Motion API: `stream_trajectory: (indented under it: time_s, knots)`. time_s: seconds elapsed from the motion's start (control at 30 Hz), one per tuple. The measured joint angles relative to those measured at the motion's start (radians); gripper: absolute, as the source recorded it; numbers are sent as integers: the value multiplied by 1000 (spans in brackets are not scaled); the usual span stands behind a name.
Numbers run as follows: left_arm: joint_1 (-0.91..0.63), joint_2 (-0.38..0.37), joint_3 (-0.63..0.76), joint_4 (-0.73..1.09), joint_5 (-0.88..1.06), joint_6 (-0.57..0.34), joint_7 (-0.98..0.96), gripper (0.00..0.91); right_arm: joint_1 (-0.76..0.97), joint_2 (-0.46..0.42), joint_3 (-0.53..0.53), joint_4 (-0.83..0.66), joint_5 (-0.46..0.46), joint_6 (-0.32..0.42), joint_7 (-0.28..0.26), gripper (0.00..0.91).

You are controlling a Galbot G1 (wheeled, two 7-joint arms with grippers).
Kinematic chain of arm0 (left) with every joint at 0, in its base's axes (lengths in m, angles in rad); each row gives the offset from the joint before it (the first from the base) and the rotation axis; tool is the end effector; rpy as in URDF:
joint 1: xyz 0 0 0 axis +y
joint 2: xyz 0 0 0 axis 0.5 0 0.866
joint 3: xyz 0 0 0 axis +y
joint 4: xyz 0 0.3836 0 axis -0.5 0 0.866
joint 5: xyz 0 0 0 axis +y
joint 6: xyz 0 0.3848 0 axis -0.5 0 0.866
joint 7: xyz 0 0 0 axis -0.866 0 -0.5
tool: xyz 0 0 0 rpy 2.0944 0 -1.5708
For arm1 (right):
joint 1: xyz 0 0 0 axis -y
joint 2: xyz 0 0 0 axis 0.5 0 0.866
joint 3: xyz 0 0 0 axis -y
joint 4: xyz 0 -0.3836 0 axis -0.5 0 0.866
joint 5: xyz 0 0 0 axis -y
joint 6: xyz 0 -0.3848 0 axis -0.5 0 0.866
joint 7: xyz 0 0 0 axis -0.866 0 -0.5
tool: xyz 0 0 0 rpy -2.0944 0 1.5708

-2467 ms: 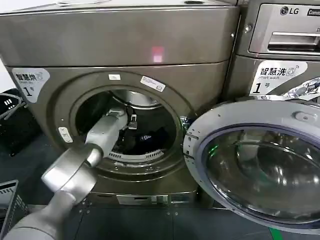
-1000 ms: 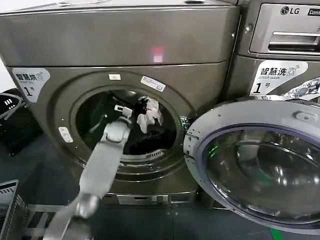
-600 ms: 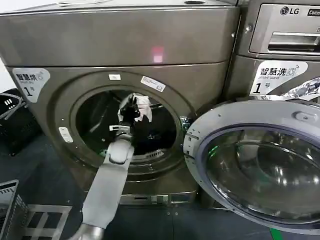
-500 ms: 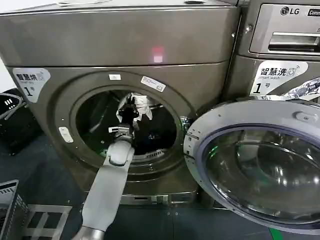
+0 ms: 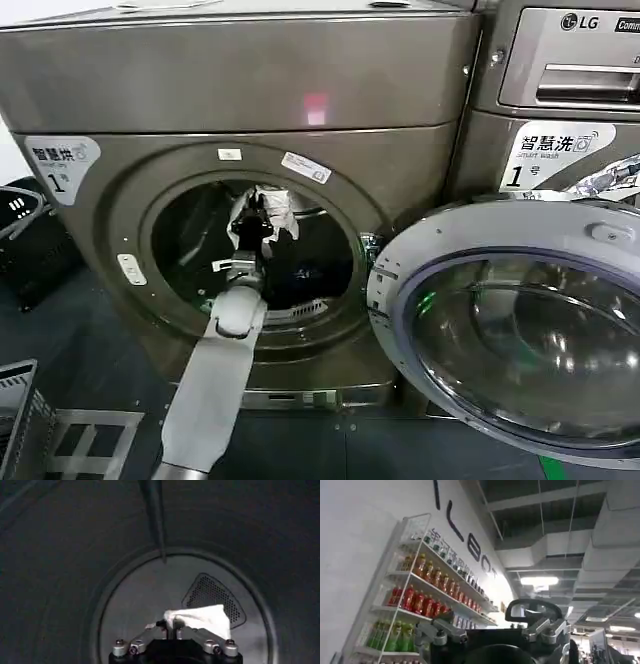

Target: Grasp the clothes from the dryer.

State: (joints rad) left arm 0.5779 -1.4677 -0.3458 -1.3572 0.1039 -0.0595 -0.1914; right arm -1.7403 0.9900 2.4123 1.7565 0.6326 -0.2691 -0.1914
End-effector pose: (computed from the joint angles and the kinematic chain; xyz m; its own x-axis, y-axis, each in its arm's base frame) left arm 0.5425 -0.0183 -0.2514 -0.9430 -0.0215 -0.3322 -0.0959 0.9731 0.2094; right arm -0.1320 -0.4718 0.0262 -0.3882 0.7904 -0.4738 0.9210 0.3515 -0.1681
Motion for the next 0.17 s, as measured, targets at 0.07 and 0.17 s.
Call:
stream_trajectory:
  time_s: [0.07,0.17]
  knots:
    - [-5,-1,1,2,0,-1,1,0,2,2,0,1,-3,-2,-5,907]
    - [-8,-4,2,3,-1,-3,1,0,3,2,1,0,-3,-3,-9,907]
